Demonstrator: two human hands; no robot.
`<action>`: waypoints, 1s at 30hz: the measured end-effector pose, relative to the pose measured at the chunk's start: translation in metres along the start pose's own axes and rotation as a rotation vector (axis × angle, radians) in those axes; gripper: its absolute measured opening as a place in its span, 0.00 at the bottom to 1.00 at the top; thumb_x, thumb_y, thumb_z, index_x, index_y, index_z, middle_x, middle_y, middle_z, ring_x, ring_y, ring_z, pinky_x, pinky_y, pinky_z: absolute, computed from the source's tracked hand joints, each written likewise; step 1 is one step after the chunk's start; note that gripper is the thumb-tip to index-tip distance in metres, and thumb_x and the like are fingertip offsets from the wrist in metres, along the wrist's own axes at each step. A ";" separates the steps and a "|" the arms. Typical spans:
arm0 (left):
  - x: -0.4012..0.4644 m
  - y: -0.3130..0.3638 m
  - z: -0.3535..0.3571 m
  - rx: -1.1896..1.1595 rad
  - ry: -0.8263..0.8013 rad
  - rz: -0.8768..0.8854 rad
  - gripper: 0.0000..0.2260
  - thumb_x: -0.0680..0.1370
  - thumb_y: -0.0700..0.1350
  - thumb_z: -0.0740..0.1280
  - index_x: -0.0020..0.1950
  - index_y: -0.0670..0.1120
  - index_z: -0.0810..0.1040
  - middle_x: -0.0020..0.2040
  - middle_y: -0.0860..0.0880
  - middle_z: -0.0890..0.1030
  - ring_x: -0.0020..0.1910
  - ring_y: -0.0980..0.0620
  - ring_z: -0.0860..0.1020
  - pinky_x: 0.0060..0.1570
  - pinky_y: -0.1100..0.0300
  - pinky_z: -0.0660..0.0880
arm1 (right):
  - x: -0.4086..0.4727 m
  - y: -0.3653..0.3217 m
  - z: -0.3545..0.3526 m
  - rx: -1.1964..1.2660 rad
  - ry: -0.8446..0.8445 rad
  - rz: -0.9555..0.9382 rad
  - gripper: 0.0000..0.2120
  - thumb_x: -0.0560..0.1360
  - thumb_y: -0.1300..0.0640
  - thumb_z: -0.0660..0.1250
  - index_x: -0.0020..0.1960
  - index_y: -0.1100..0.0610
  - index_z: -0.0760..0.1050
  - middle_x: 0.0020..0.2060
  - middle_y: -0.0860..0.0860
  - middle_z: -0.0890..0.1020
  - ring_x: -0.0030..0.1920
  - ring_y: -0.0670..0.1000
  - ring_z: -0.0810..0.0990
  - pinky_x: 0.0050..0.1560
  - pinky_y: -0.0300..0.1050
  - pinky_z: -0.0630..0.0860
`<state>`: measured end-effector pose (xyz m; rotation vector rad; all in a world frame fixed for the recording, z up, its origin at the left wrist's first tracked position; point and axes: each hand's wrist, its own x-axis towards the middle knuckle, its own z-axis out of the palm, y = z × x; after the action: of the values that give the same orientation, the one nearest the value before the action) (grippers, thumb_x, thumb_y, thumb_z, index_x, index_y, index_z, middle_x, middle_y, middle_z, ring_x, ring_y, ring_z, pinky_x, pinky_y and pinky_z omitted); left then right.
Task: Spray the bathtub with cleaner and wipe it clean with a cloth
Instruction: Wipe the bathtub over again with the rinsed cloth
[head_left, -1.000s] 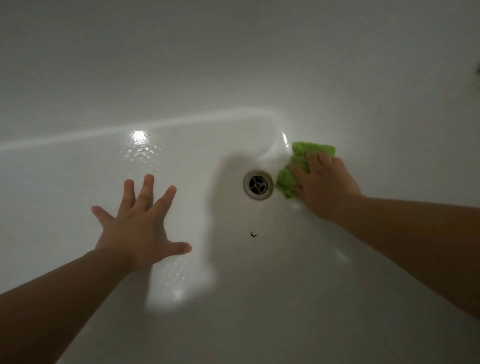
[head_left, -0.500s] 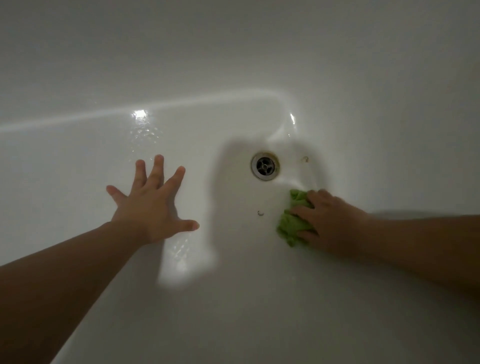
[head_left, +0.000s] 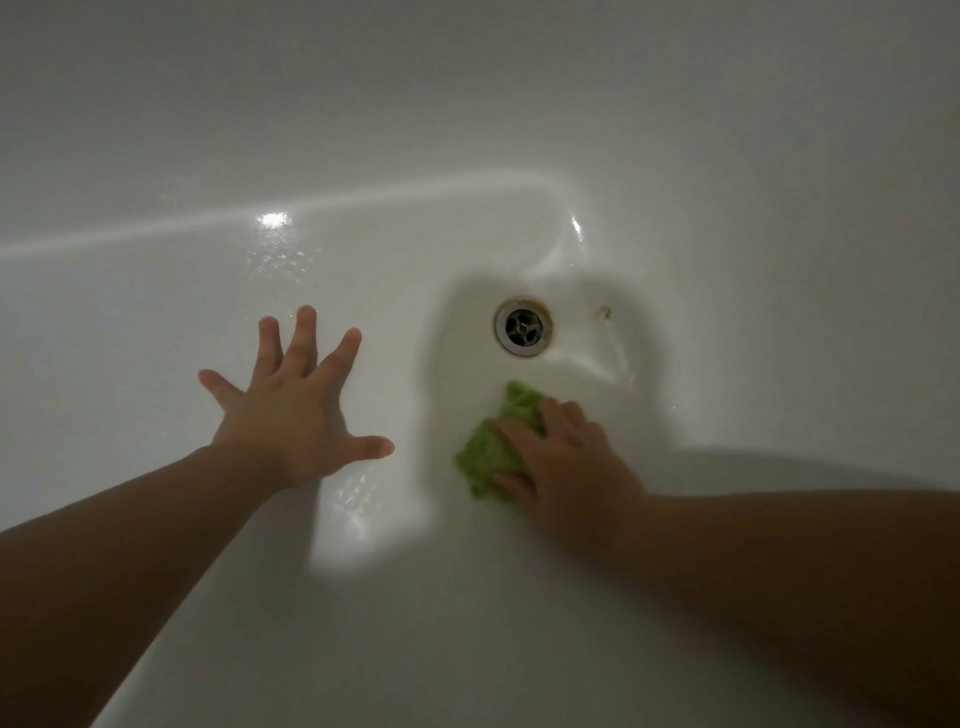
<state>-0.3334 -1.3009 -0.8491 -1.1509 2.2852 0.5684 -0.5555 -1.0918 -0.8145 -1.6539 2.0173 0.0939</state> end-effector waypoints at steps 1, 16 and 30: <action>0.000 0.000 0.001 -0.003 0.003 -0.001 0.59 0.61 0.84 0.61 0.80 0.64 0.33 0.80 0.52 0.27 0.79 0.41 0.27 0.66 0.17 0.46 | 0.005 -0.002 0.002 0.007 -0.039 -0.141 0.27 0.80 0.38 0.61 0.76 0.47 0.68 0.67 0.58 0.70 0.66 0.62 0.70 0.67 0.61 0.72; -0.003 -0.007 0.004 0.025 0.015 0.043 0.65 0.56 0.88 0.56 0.80 0.59 0.29 0.79 0.51 0.25 0.78 0.42 0.25 0.69 0.18 0.44 | 0.068 -0.014 0.013 -0.048 0.135 -0.201 0.28 0.81 0.38 0.55 0.77 0.49 0.68 0.69 0.60 0.71 0.68 0.64 0.72 0.66 0.64 0.72; -0.001 -0.006 0.001 0.024 0.009 0.050 0.68 0.53 0.88 0.57 0.80 0.57 0.28 0.79 0.51 0.24 0.77 0.42 0.24 0.69 0.18 0.44 | 0.076 -0.014 0.005 -0.078 0.291 0.295 0.25 0.81 0.43 0.60 0.73 0.54 0.69 0.63 0.63 0.72 0.60 0.66 0.73 0.59 0.60 0.73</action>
<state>-0.3279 -1.3032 -0.8501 -1.0898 2.3276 0.5549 -0.5499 -1.1615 -0.8480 -1.4716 2.4994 0.0375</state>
